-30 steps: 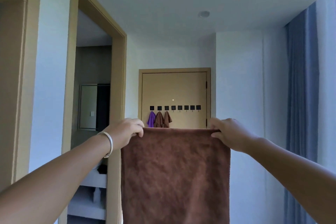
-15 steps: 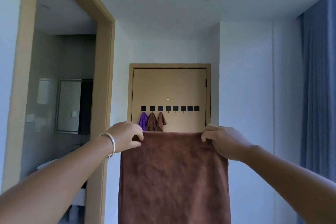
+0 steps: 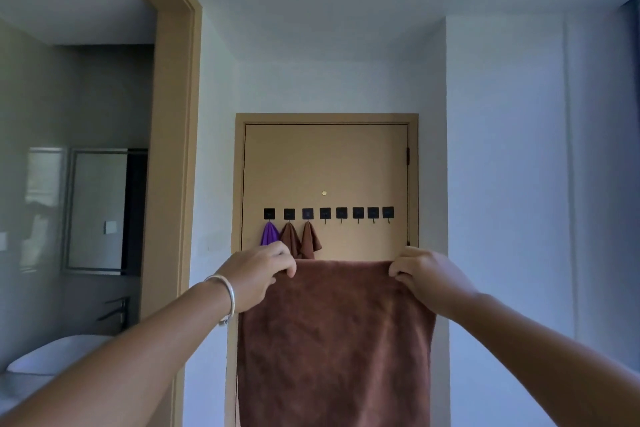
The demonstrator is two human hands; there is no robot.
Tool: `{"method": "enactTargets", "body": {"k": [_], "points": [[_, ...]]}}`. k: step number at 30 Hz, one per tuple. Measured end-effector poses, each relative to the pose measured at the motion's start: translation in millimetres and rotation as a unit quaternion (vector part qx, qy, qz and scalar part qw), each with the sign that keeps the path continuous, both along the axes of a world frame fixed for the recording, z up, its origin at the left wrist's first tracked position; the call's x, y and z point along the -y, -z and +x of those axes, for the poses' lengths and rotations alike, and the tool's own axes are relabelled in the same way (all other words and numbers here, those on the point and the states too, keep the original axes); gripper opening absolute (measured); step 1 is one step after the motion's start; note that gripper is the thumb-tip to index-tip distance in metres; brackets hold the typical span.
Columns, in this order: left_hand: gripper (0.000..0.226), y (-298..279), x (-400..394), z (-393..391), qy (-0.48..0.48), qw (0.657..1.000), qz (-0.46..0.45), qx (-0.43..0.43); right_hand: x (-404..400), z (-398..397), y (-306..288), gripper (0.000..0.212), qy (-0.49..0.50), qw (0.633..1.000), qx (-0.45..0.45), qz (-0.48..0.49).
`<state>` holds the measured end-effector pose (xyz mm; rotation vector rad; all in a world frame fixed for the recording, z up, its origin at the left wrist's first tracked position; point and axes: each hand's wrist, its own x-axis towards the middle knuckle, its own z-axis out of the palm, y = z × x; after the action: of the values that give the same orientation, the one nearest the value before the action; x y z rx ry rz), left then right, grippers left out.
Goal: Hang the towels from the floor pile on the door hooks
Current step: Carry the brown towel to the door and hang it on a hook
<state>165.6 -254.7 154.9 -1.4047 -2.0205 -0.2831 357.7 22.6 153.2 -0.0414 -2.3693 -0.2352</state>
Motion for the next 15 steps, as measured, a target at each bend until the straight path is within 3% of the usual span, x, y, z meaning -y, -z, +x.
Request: {"method": "enactTargets", "body": {"k": [5,11,15], "points": [[0.046,9.0,-30.3,-69.3,-0.010,0.999,-0.048,0.010,-29.4,-71.8,8.2,0.026,-0.036,0.999,0.035,-0.002],[0.052,20.6,-85.3,-157.3,-0.027,0.997,-0.072,0.016,-89.1,-169.8,23.8,0.045,-0.052,0.996,0.060,0.038],[0.072,20.8,-134.4,-216.6,-0.048,0.993,-0.105,0.014,-139.2,-238.6,26.6,0.054,-0.053,0.995,0.083,0.034]]}}
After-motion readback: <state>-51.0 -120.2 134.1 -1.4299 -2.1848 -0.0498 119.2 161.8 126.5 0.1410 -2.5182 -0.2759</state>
